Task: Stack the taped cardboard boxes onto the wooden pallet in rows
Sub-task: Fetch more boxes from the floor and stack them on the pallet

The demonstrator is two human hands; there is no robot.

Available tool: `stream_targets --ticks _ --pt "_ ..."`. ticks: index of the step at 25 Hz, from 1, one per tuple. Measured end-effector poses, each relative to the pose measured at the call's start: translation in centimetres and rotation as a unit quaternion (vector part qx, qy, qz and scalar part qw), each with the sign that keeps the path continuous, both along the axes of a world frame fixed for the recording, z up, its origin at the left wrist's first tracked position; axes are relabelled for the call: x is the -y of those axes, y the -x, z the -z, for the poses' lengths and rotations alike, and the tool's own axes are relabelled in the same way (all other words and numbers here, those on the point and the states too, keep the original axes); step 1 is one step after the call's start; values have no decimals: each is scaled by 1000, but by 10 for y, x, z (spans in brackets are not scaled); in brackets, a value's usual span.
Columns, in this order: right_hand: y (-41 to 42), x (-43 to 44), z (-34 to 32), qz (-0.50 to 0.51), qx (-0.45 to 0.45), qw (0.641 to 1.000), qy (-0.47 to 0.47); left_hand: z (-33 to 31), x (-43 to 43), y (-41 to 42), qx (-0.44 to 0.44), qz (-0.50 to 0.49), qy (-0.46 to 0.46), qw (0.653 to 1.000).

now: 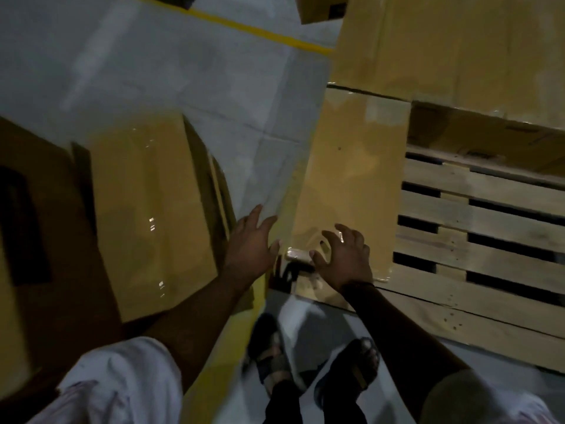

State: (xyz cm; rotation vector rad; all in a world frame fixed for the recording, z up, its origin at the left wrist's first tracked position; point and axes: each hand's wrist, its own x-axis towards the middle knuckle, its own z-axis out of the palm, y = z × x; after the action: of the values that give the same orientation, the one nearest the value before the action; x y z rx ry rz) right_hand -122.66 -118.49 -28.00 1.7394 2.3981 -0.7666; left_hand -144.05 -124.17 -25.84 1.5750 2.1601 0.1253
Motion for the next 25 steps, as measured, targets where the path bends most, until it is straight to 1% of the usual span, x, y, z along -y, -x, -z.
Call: stream_targets --ticks 2,5,8,12,14,16,20,22,25 --pt "33 12 -7 -44 -22 999 8 -12 25 24 0 -53 -19 998" --pt "84 28 -13 -110 -28 993 29 -17 66 67 -15 -132 -31 991" --pt "138 46 -9 -152 -43 986 53 -12 110 111 -31 -221 -2 975" --pt "203 72 1 -155 -75 978 118 3 156 150 -35 -281 48 958" --pt "226 87 5 -153 -80 975 142 11 176 163 -26 -285 71 956" --pt "241 100 11 -161 -74 972 153 18 193 175 -26 -268 80 960" --pt "241 103 23 -181 -50 973 137 28 201 183 -75 -216 80 970" --pt "237 96 26 -188 -57 972 126 31 191 187 -67 -235 79 966" --pt "241 86 30 -160 -75 973 148 34 168 206 -36 -277 105 955"
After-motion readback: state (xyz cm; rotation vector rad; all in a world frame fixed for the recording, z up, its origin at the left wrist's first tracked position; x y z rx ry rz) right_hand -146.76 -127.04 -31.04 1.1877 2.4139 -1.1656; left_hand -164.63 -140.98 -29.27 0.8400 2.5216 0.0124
